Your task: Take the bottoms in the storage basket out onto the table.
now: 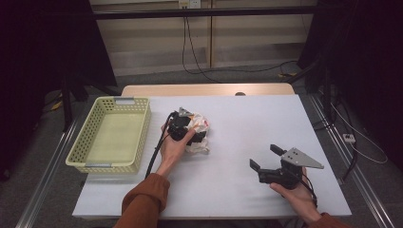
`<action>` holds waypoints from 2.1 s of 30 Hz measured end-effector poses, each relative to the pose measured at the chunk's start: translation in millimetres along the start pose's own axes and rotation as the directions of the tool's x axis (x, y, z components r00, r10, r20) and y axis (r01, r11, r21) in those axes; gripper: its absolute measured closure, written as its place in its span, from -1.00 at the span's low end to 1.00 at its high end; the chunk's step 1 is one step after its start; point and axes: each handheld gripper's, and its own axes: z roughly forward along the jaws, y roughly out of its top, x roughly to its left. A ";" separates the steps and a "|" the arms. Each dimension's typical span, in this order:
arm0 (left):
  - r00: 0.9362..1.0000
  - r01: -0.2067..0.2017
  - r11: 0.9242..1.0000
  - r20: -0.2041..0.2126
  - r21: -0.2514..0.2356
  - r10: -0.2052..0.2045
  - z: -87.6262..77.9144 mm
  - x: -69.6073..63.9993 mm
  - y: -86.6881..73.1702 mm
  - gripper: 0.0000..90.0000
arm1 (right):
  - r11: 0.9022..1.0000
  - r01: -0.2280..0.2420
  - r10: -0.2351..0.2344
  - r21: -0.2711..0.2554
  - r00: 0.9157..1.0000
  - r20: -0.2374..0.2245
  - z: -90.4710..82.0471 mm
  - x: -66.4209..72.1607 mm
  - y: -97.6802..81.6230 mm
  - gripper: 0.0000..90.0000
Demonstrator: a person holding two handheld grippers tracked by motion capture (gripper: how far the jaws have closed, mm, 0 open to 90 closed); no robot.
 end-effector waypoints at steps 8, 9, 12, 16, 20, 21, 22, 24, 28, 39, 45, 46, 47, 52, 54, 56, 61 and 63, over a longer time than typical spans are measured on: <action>1.000 -0.011 0.998 -0.001 -0.059 0.011 -7.3 0.0 4.1 -0.85 | 1.000 -0.007 0.007 0.004 1.000 0.003 1.7 -2.0 -0.1 -0.89; 1.000 -0.013 0.998 0.000 -0.062 0.013 -8.9 0.0 4.8 -0.85 | 1.000 -0.003 0.003 0.003 1.000 0.003 1.9 -1.8 0.0 -0.89; 1.000 -0.018 0.997 0.005 -0.081 0.019 -14.2 -0.7 6.6 -0.86 | 1.000 0.002 -0.002 0.005 1.000 0.001 2.0 -0.8 0.0 -0.89; 1.000 -0.022 0.994 0.002 -0.108 0.022 -20.9 -3.6 9.3 -0.86 | 1.000 0.002 -0.002 0.005 1.000 0.007 1.3 -0.9 -0.1 -0.89; 0.999 -0.033 0.994 0.023 -0.108 0.036 -25.3 -6.7 10.6 -0.86 | 1.000 0.002 -0.003 0.004 1.000 0.012 0.8 -0.4 0.0 -0.89; 0.999 -0.035 0.994 0.026 -0.106 0.038 -26.3 -7.1 11.0 -0.86 | 1.000 0.002 -0.002 0.003 1.000 0.012 0.9 -0.1 0.1 -0.89; 0.999 -0.029 0.993 0.035 -0.118 0.033 -27.5 -7.5 11.1 -0.86 | 1.000 0.003 -0.003 0.004 1.000 0.013 0.9 0.2 0.2 -0.89; 0.999 -0.020 0.992 0.039 -0.126 0.025 -30.4 -7.5 11.7 -0.86 | 1.000 0.005 -0.005 0.004 1.000 0.013 0.8 0.8 0.4 -0.89; 0.999 -0.032 0.991 0.032 -0.133 0.036 -35.5 -9.2 13.2 -0.87 | 1.000 0.007 -0.007 0.003 1.000 0.013 -0.1 1.7 0.6 -0.89; 0.999 -0.035 0.991 0.035 -0.131 0.040 -50.1 -13.3 15.8 -0.88 | 1.000 0.014 -0.014 0.003 1.000 0.016 -0.5 4.1 1.3 -0.89; 0.999 -0.033 0.987 0.004 -0.158 0.034 -59.2 -14.2 16.6 -0.88 | 1.000 0.016 -0.016 0.004 1.000 0.016 -1.1 3.5 1.2 -0.89; 1.000 -0.026 0.985 -0.003 -0.169 0.026 -60.7 -14.1 16.1 -0.88 | 1.000 0.016 -0.016 0.004 1.000 0.016 -1.2 3.5 1.1 -0.89; 1.000 -0.023 0.986 -0.001 -0.168 0.023 -61.9 -13.7 16.0 -0.88 | 1.000 0.016 -0.016 0.004 1.000 0.016 -1.3 3.5 1.1 -0.89; 1.000 -0.028 0.986 0.005 -0.165 0.029 -66.6 -13.9 15.7 -0.88 | 1.000 0.007 -0.007 0.002 1.000 0.019 -2.1 3.2 1.0 -0.89; 0.999 -0.038 0.985 0.002 -0.166 0.039 -70.1 -14.1 15.8 -0.88 | 1.000 0.004 -0.004 -0.002 1.000 0.021 -2.2 2.6 1.3 -0.89; 0.999 -0.041 0.985 0.001 -0.167 0.042 -73.3 -14.4 16.0 -0.88 | 1.000 0.010 -0.010 0.004 1.000 0.020 -1.4 2.4 1.1 -0.89; 0.999 -0.049 0.985 -0.003 -0.168 0.049 -79.1 -15.2 14.8 -0.88 | 1.000 0.006 -0.007 0.008 1.000 0.018 0.4 3.5 1.0 -0.89; 0.998 -0.062 0.984 -0.010 -0.170 0.061 -81.6 -15.4 14.7 -0.88 | 1.000 0.006 -0.007 0.007 1.000 0.021 -0.1 3.1 0.8 -0.89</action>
